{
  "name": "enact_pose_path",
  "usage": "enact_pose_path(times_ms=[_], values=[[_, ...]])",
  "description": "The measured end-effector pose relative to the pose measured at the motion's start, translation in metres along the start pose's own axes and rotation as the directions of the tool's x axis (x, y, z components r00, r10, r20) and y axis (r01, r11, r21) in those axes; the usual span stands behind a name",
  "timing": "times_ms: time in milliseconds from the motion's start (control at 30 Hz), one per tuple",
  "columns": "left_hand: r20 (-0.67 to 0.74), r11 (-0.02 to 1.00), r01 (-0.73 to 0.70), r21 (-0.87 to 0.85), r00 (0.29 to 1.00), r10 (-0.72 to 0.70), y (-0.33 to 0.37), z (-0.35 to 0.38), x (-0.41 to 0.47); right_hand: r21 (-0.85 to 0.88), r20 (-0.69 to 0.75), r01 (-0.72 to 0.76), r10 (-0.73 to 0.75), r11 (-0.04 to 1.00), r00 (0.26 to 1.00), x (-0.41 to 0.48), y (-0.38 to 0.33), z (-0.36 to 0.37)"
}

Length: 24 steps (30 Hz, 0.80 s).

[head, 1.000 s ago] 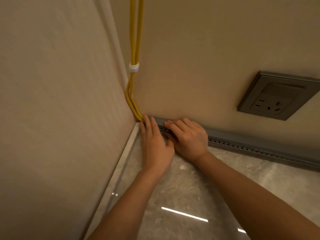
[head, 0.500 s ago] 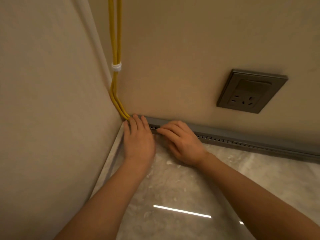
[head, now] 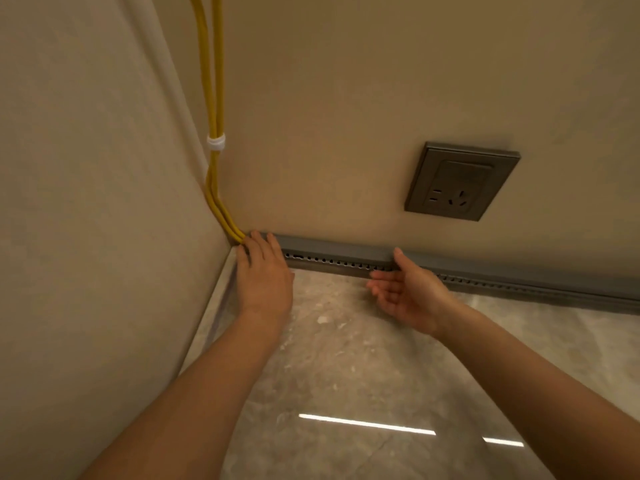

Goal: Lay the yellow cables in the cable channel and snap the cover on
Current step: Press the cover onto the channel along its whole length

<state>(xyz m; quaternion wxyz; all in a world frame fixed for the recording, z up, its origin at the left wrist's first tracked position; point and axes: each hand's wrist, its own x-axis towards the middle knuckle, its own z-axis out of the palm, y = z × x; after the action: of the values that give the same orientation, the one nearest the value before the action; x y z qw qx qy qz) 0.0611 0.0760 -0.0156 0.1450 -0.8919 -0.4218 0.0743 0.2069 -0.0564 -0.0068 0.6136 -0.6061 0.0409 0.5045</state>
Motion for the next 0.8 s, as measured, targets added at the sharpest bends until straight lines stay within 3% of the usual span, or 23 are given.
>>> enact_pose_path(times_ms=[133,367,467,533,600,633,667,733,800], values=[[-0.003,1.000,-0.002,0.016,1.000,0.002,0.001,0.002,0.000,0.160,-0.015,-0.111,0.115,0.981,0.993,0.004,-0.012,0.006],[-0.008,1.000,-0.021,0.000,1.000,0.021,-0.002,0.005,0.001,0.185,-0.017,-0.050,0.054,0.982,0.998,0.011,-0.021,0.012],[-0.077,0.990,-0.028,-0.141,0.997,0.018,-0.006,0.002,0.003,0.191,0.006,-0.035,0.034,0.981,0.999,0.016,-0.019,0.009],[-0.216,0.935,-0.029,-0.354,0.975,-0.052,-0.005,0.002,0.001,0.188,0.011,-0.015,0.013,0.982,1.000,0.018,-0.016,0.008],[-0.343,0.801,-0.074,-0.593,0.924,-0.168,0.005,0.002,-0.006,0.176,0.005,0.002,-0.003,0.984,1.000,0.020,-0.013,0.008],[-0.320,0.706,-0.076,-0.704,0.922,-0.219,0.014,0.002,-0.008,0.175,0.007,0.003,-0.005,0.985,1.000,0.020,-0.013,0.008],[-0.214,0.574,-0.039,-0.818,0.947,-0.241,0.024,0.001,-0.010,0.181,0.013,0.001,-0.003,0.984,1.000,0.020,-0.013,0.008],[0.156,0.186,0.186,-0.965,0.974,-0.162,0.047,-0.007,-0.006,0.203,0.034,-0.012,0.005,0.979,0.999,0.020,-0.014,0.007],[0.444,-0.170,0.437,-0.883,0.896,-0.008,0.065,-0.019,0.000,0.199,0.045,-0.022,0.013,0.980,0.999,0.019,-0.016,0.005]])
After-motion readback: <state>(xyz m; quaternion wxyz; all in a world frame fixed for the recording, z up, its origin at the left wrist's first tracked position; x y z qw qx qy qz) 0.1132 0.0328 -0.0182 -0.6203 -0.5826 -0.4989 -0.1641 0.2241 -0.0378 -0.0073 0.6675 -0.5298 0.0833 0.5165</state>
